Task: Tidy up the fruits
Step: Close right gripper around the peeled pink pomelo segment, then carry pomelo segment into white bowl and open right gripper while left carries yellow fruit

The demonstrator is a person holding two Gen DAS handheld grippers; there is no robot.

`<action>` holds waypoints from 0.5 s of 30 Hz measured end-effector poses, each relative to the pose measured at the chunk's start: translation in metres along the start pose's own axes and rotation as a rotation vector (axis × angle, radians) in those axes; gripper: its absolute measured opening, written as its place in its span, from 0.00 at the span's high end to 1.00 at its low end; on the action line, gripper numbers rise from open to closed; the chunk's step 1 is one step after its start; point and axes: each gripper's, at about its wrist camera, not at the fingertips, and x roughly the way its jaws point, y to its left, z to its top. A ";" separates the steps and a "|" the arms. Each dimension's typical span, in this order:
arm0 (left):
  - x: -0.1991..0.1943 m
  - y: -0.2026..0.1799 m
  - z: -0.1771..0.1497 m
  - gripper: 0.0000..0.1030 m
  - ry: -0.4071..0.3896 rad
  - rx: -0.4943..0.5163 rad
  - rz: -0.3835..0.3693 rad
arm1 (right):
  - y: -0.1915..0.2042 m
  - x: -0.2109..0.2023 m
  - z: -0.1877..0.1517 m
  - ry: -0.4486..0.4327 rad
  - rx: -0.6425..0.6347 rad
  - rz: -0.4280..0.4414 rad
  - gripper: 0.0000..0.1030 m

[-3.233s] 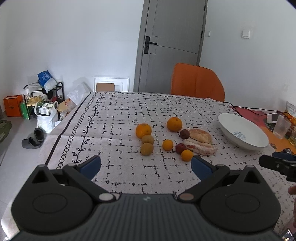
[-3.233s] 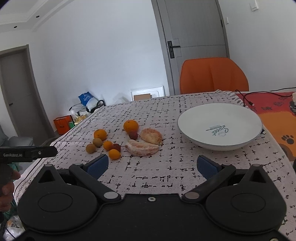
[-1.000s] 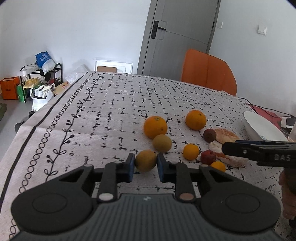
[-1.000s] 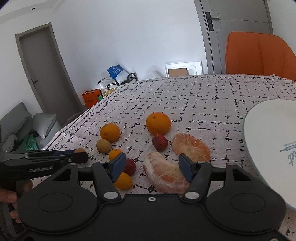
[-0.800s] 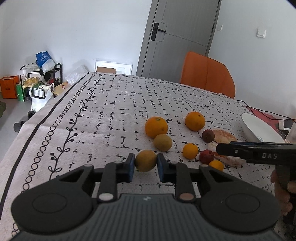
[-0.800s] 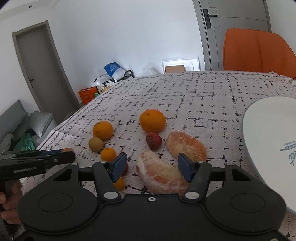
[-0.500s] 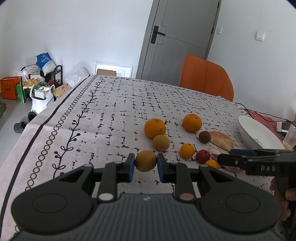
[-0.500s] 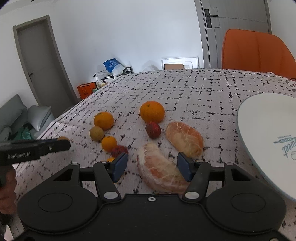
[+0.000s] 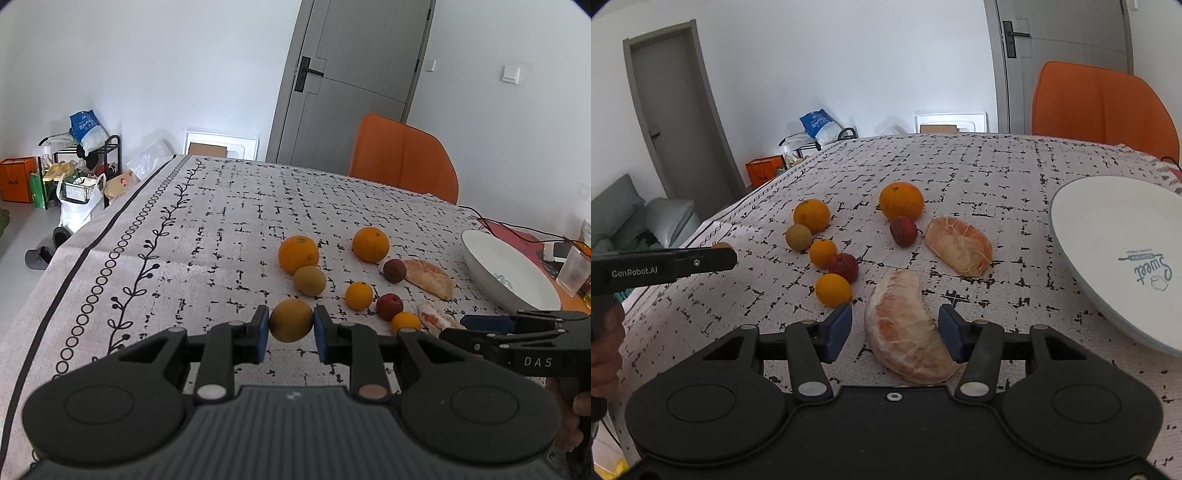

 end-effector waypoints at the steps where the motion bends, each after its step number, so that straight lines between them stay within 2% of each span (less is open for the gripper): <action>1: 0.001 0.000 -0.001 0.76 0.002 0.000 0.000 | 0.000 0.001 0.000 0.002 -0.005 -0.001 0.49; 7: 0.004 0.006 0.000 0.76 0.016 -0.025 -0.008 | -0.002 0.007 0.001 -0.008 -0.020 -0.008 0.49; 9: 0.004 0.006 0.000 0.76 0.010 -0.023 -0.009 | 0.003 0.008 -0.001 -0.010 -0.047 -0.029 0.53; 10: 0.004 0.006 -0.001 0.76 0.010 -0.024 -0.011 | 0.005 0.008 -0.002 -0.012 -0.064 -0.043 0.59; 15: 0.006 0.002 -0.002 0.76 0.023 -0.021 -0.025 | 0.004 0.003 -0.004 -0.025 -0.046 -0.034 0.63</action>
